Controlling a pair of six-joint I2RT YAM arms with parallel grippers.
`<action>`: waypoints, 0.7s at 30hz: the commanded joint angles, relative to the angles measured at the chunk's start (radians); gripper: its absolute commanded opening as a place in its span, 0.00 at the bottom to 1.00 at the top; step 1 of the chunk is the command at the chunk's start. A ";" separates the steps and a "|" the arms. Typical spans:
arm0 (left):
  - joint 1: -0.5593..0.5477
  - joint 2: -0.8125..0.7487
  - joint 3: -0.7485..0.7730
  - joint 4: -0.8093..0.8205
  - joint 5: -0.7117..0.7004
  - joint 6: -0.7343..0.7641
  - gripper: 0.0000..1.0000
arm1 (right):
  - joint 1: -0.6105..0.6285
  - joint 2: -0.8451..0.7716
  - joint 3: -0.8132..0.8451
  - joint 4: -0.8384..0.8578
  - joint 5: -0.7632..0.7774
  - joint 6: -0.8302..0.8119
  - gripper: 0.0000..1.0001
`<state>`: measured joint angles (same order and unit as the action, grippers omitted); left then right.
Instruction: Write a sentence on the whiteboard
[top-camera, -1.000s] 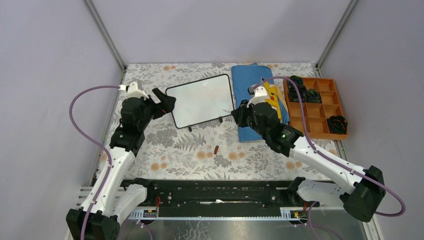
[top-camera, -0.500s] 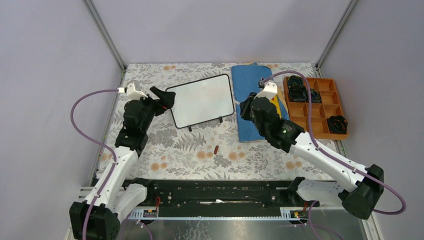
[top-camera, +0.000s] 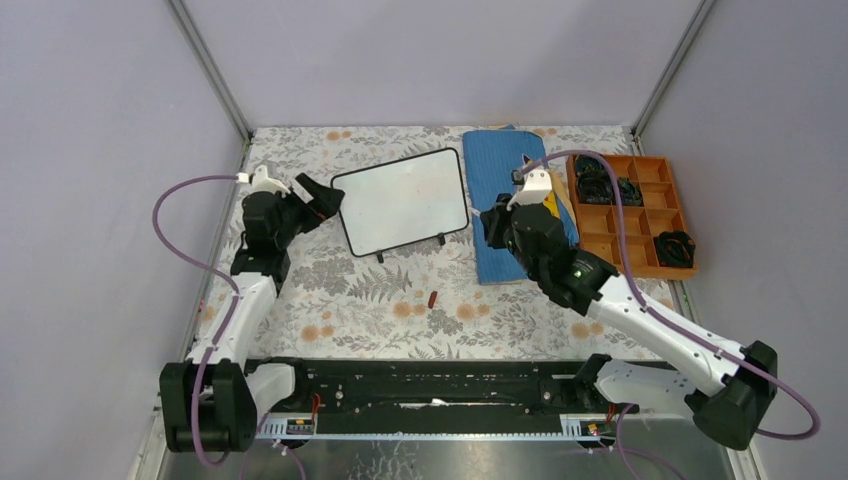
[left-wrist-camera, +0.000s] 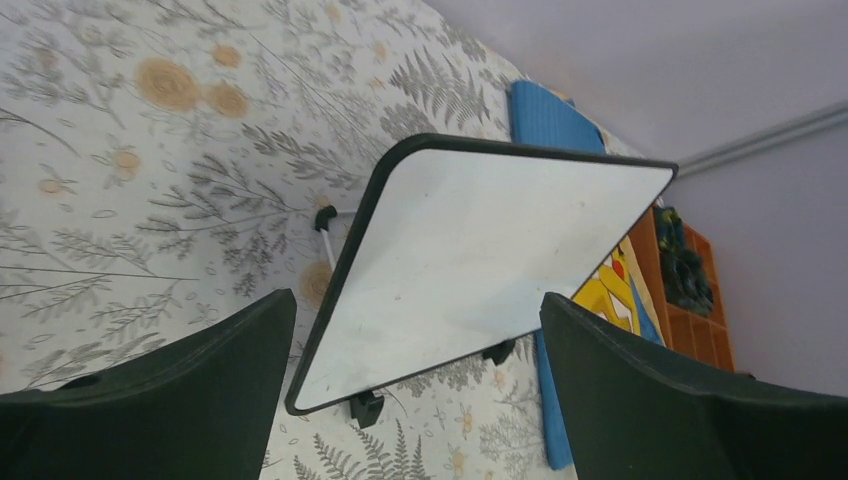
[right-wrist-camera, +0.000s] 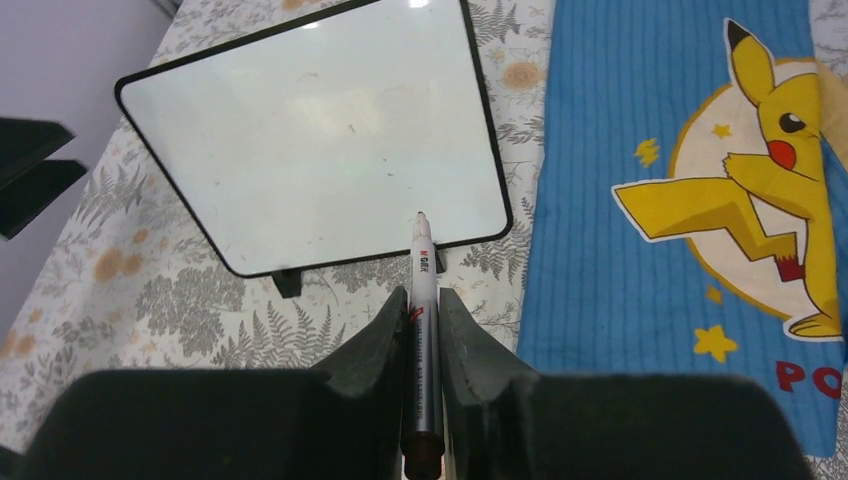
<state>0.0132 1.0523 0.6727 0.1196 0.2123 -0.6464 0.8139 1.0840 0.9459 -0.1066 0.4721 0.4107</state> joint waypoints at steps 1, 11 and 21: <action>0.033 0.062 -0.016 0.167 0.215 -0.025 0.99 | 0.010 -0.052 -0.019 0.093 -0.096 -0.089 0.00; 0.000 -0.089 -0.121 0.099 0.156 0.061 0.95 | 0.010 -0.075 -0.054 0.097 -0.160 -0.108 0.00; -0.348 -0.111 -0.071 -0.257 -0.203 0.140 0.87 | 0.011 -0.067 -0.078 0.133 -0.186 -0.066 0.00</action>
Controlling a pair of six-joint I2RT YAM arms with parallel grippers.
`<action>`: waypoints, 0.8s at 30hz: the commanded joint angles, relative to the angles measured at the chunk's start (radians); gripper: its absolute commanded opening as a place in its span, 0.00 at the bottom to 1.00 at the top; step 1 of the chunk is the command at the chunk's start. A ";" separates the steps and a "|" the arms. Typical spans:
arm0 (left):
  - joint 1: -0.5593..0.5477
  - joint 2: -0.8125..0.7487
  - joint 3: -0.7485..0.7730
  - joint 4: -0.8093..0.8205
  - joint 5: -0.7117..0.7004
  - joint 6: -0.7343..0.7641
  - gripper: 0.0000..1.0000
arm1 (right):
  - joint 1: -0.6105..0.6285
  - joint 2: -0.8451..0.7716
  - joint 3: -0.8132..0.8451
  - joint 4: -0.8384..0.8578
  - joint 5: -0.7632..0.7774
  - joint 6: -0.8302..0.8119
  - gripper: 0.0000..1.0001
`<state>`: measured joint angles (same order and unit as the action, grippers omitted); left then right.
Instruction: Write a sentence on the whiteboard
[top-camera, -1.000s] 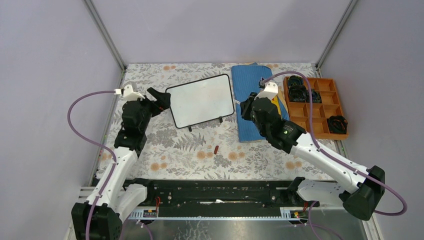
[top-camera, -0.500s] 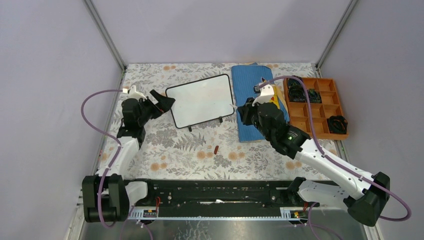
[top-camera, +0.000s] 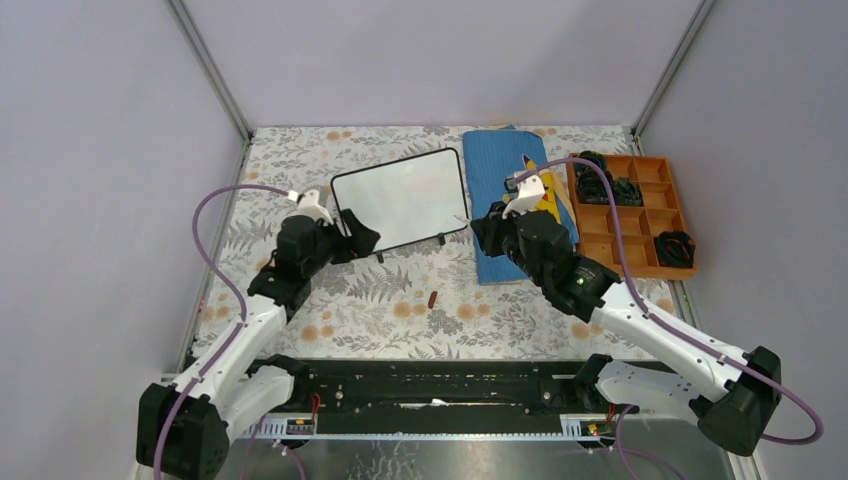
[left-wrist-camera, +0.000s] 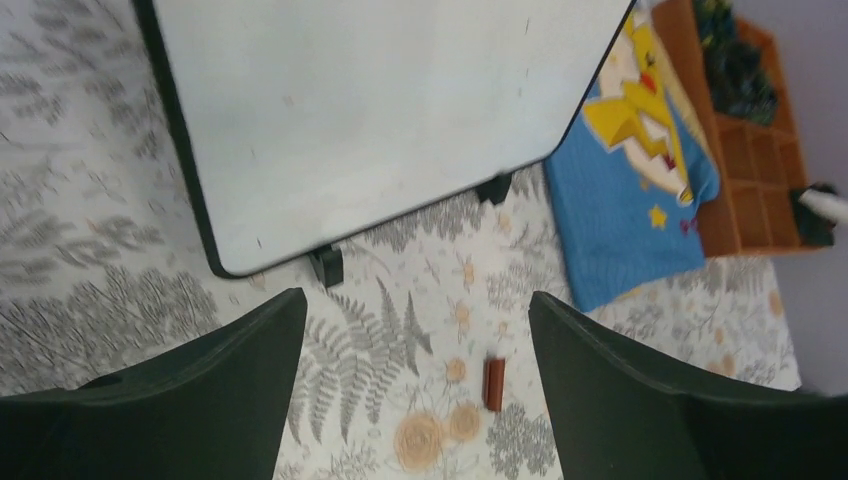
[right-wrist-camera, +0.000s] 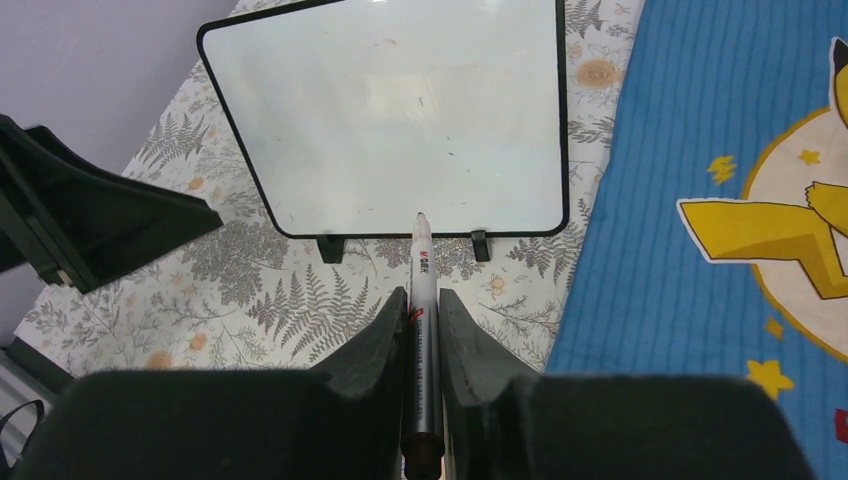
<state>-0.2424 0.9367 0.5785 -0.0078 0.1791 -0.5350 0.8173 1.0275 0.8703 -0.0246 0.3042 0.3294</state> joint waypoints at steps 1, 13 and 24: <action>-0.120 0.011 0.014 -0.128 -0.197 0.009 0.87 | 0.007 -0.012 -0.007 0.049 -0.020 0.022 0.00; -0.303 0.299 0.041 -0.075 -0.521 -0.106 0.77 | 0.007 -0.055 -0.035 0.031 0.000 0.025 0.00; -0.377 0.524 0.131 -0.032 -0.635 -0.126 0.60 | 0.008 -0.061 -0.031 0.031 0.010 0.010 0.00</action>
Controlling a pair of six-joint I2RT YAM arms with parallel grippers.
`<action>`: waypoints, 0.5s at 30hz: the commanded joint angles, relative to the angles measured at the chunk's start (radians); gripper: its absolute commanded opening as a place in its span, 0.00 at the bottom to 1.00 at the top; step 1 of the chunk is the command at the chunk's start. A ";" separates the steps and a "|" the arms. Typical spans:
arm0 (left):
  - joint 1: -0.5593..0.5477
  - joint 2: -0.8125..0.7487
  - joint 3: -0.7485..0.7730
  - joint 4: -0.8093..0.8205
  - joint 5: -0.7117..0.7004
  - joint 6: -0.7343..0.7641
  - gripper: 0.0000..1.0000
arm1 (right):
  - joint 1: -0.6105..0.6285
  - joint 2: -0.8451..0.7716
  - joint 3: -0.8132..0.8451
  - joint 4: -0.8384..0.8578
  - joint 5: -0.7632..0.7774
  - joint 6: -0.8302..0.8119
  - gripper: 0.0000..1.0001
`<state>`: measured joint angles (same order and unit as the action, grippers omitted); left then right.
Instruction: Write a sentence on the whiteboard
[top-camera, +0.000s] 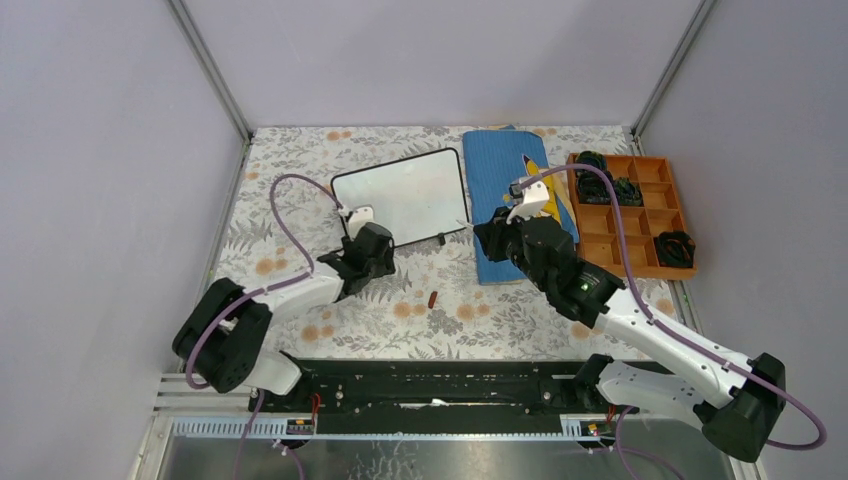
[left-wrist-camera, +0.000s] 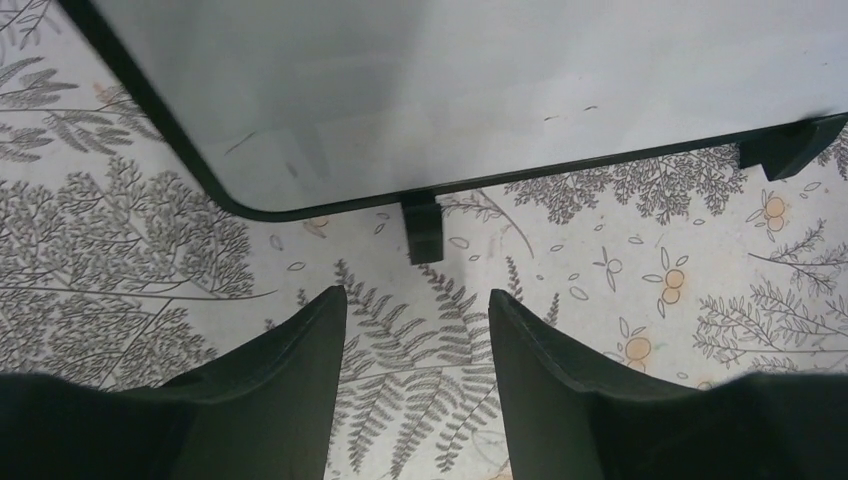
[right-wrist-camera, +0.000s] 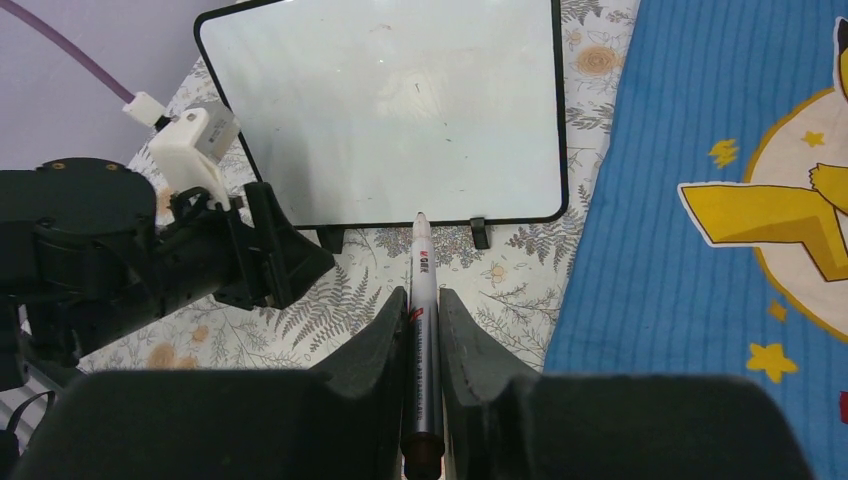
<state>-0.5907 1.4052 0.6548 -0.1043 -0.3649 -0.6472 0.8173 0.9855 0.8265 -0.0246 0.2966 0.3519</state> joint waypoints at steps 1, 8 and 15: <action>-0.032 0.073 0.068 0.066 -0.103 -0.016 0.59 | 0.008 -0.020 0.013 0.015 0.019 -0.013 0.00; -0.037 0.175 0.118 0.052 -0.171 -0.047 0.52 | 0.007 -0.035 0.011 -0.014 0.028 -0.019 0.00; -0.041 0.224 0.132 0.068 -0.172 -0.053 0.43 | 0.007 -0.033 0.012 -0.014 0.033 -0.025 0.00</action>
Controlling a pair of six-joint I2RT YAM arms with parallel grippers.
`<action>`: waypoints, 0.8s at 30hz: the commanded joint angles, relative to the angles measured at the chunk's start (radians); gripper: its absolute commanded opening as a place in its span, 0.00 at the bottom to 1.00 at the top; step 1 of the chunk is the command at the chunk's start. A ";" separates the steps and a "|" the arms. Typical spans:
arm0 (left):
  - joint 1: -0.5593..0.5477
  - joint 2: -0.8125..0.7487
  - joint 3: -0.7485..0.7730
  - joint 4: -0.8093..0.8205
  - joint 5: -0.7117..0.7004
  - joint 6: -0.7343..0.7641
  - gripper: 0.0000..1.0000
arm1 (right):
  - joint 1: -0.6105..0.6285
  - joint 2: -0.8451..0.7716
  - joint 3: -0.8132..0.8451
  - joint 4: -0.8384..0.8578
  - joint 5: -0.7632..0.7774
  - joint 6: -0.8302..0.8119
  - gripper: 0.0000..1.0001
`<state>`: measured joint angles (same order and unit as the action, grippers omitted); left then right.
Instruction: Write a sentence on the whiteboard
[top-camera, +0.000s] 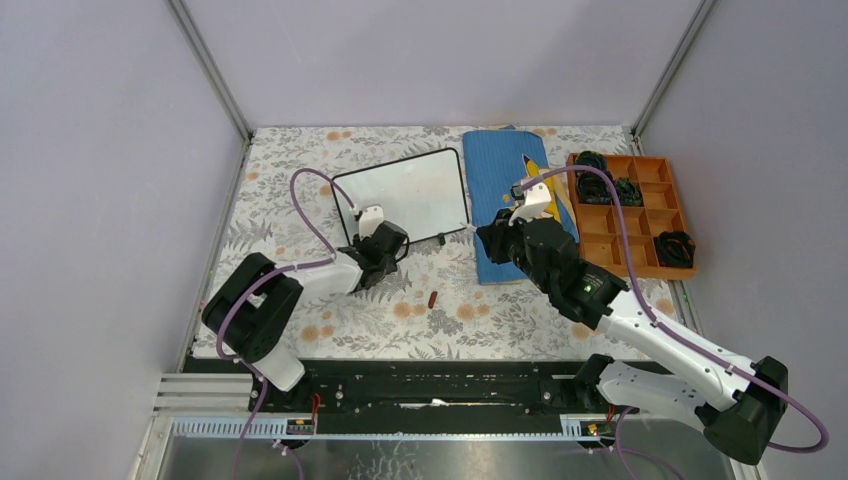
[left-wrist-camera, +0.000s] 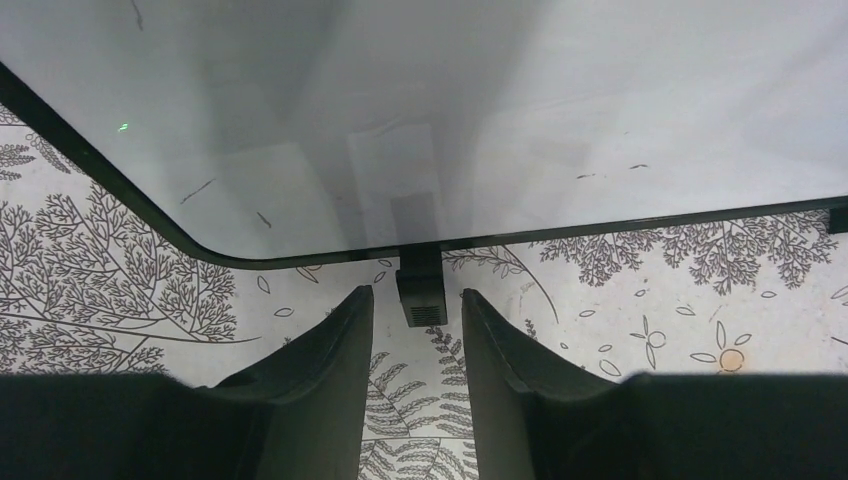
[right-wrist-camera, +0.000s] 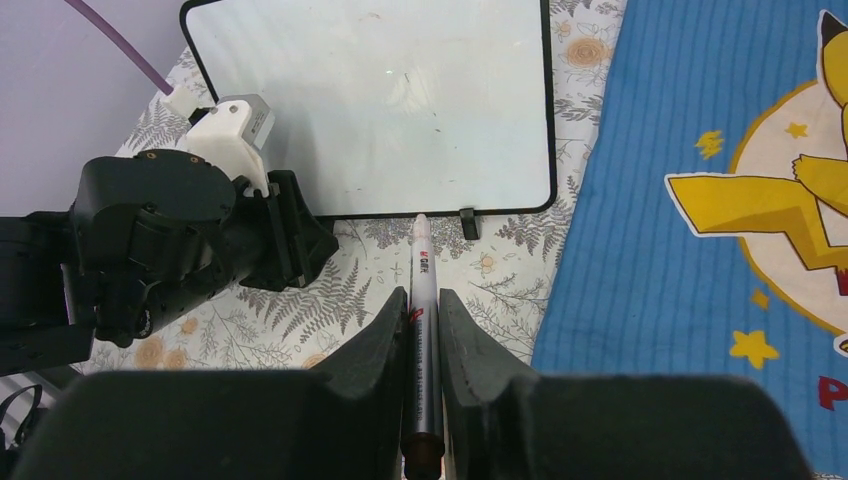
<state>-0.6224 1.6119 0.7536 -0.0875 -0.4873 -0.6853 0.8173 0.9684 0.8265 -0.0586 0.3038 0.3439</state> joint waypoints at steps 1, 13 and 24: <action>-0.011 0.020 0.034 0.053 -0.050 -0.013 0.42 | 0.006 -0.016 0.011 0.019 0.026 -0.017 0.00; -0.047 0.042 0.036 0.084 -0.048 -0.007 0.28 | 0.007 -0.032 -0.003 0.013 0.030 -0.013 0.00; -0.058 0.027 0.024 0.084 -0.100 -0.044 0.40 | 0.008 -0.042 -0.007 0.005 0.034 -0.012 0.00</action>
<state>-0.6689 1.6520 0.7670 -0.0616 -0.5365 -0.6956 0.8173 0.9466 0.8192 -0.0784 0.3061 0.3431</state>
